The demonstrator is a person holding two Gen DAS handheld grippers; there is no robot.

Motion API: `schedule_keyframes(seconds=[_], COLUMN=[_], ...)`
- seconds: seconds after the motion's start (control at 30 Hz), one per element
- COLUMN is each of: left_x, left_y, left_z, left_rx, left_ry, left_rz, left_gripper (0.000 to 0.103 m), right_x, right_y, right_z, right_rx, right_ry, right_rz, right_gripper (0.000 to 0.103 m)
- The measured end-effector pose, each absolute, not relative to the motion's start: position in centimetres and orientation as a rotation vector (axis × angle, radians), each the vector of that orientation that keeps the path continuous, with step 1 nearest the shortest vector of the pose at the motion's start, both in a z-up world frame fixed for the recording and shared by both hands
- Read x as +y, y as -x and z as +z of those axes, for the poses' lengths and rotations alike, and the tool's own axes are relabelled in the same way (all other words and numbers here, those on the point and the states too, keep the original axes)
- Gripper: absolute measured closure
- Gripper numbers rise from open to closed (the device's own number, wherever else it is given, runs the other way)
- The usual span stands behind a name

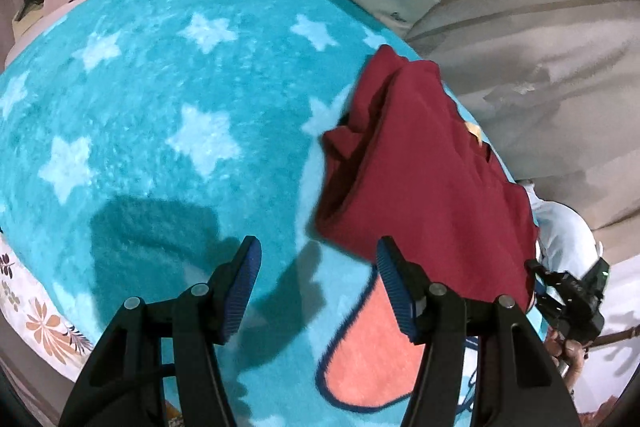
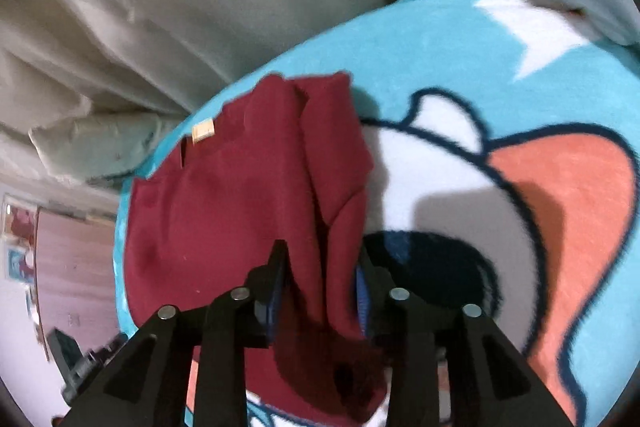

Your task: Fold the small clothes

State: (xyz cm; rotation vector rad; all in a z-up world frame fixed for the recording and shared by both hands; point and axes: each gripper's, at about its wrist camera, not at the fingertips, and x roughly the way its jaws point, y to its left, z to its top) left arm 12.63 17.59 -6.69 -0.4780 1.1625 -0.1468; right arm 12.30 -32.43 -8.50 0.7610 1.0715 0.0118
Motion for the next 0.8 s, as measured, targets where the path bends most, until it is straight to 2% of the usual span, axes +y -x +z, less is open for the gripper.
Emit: schedule_keyframes(seconds=[0.1, 0.2, 0.4, 0.43, 0.5, 0.53, 0.67, 0.73, 0.8], left_x=[16.8, 16.3, 15.7, 15.6, 15.4, 15.2, 15.1, 15.6, 17.1], left_y=[-13.3, -14.6, -18.0, -18.3, -18.4, -18.5, -18.3, -18.0, -16.8], left_z=[-6.9, -7.9, -9.9, -10.2, -10.8, -11.1, -11.0, -10.8, -9.9], left_rx=[1.169, 1.181, 1.155, 1.156, 1.160, 1.174, 1.179, 1.196, 1.198], left_ry=[0.454, 0.469, 0.495, 0.503, 0.543, 0.551, 0.569, 0.576, 0.610], left_rz=[-0.166, -0.190, -0.217, -0.228, -0.261, -0.280, -0.306, -0.322, -0.340], left_gripper=[0.044, 0.044, 0.044, 0.044, 0.065, 0.075, 0.076, 0.076, 0.076], right_x=[-32.8, -30.5, -19.1, -16.6, -13.1, -10.5, -4.7, -2.2, -0.2], right_y=[-9.6, -10.0, -15.4, -17.3, -20.4, -22.8, -27.8, -29.1, -29.5], right_z=[-4.5, -1.0, -0.9, -1.4, -2.5, -3.5, -6.8, -7.5, -7.7], right_rx=[0.954, 0.911, 1.051, 1.081, 1.135, 1.184, 1.330, 1.340, 1.347], right_ry=[-0.700, -0.647, -0.619, -0.609, -0.574, -0.535, -0.455, -0.373, -0.291], right_rz=[-0.080, -0.019, 0.325, 0.366, 0.412, 0.426, 0.426, 0.398, 0.369], right_gripper=[0.061, 0.061, 0.059, 0.055, 0.049, 0.048, 0.047, 0.035, 0.031])
